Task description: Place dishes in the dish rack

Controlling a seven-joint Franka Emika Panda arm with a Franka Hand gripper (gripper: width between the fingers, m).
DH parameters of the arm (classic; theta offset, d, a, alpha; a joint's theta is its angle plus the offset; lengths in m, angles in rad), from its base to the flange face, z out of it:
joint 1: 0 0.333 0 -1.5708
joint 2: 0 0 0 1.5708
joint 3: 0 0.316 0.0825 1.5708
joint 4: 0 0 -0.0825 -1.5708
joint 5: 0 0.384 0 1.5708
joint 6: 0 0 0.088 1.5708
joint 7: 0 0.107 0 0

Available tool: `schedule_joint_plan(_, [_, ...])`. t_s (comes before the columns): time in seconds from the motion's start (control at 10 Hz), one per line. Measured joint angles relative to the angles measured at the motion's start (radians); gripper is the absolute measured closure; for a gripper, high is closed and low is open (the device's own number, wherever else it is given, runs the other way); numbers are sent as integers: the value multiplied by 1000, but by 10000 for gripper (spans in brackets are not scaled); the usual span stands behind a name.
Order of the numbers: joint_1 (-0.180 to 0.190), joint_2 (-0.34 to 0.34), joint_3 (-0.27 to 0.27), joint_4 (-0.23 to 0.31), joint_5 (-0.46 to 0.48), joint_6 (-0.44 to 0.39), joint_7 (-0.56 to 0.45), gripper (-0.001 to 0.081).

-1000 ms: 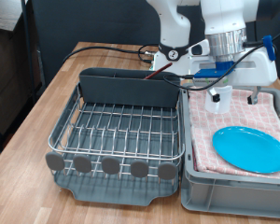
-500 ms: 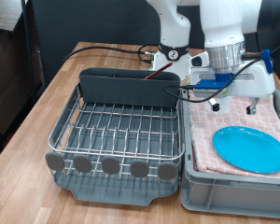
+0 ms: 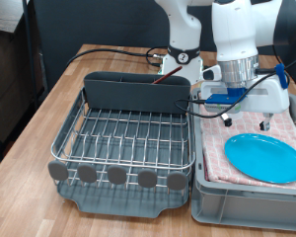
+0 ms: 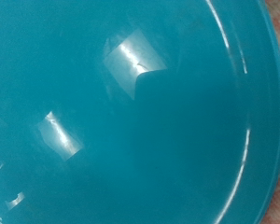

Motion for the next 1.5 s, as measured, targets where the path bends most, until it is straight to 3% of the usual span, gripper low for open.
schedule_joint_plan(0.4, [-14,52,18,37,45,14,-52,3])
schedule_joint_plan(1.0, [2,94,-26,66,-38,5,18,3])
schedule_joint_plan(1.2, [-36,95,27,71,52,16,-72,3])
schedule_joint_plan(1.3, [-67,95,64,73,111,21,-144,118])
schedule_joint_plan(1.4, [-92,95,94,73,163,31,-209,118])
schedule_joint_plan(1.5, [-105,95,108,73,189,34,-243,280])
